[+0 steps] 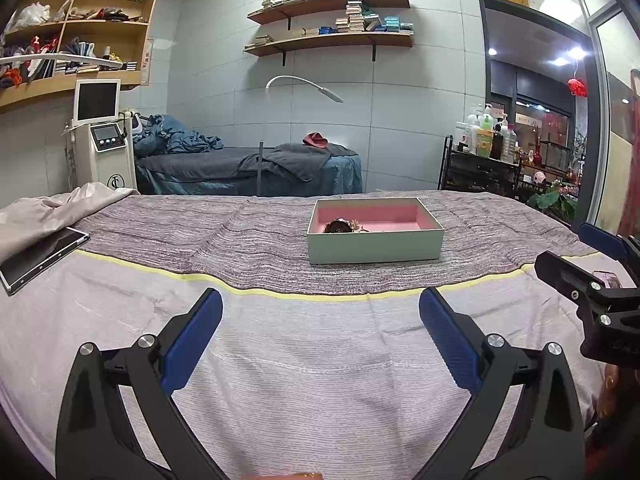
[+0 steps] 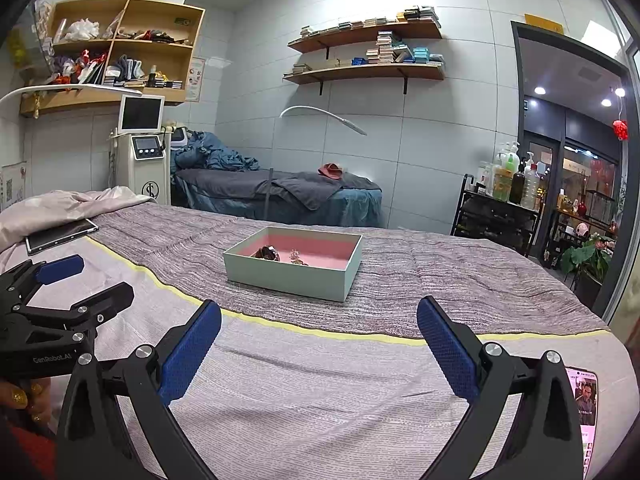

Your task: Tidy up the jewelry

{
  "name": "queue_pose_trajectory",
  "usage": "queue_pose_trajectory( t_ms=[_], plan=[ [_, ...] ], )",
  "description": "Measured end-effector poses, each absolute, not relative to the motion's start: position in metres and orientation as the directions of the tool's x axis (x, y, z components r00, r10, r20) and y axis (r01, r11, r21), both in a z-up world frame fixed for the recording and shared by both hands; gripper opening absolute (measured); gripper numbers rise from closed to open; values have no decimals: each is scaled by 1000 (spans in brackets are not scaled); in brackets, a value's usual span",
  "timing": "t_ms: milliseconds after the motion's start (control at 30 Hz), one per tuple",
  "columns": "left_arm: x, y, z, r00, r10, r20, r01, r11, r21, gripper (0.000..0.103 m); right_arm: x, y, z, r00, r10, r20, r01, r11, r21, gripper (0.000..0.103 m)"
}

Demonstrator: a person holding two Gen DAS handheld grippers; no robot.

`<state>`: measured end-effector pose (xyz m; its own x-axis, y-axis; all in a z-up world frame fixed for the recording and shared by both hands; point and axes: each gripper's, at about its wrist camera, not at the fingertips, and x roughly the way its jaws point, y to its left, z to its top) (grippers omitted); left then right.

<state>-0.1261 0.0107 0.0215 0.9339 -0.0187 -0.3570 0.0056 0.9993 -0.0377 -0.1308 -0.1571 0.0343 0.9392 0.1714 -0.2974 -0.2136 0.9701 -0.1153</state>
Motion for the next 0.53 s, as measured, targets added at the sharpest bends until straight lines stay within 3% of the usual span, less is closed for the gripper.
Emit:
queue_pose_trajectory(
  t_ms=[533],
  plan=[
    [-125,12,22,931,-17,-366,0,999,-47,97,-130,-157,33,938,170,-303,-212,971,-113,96]
  ],
)
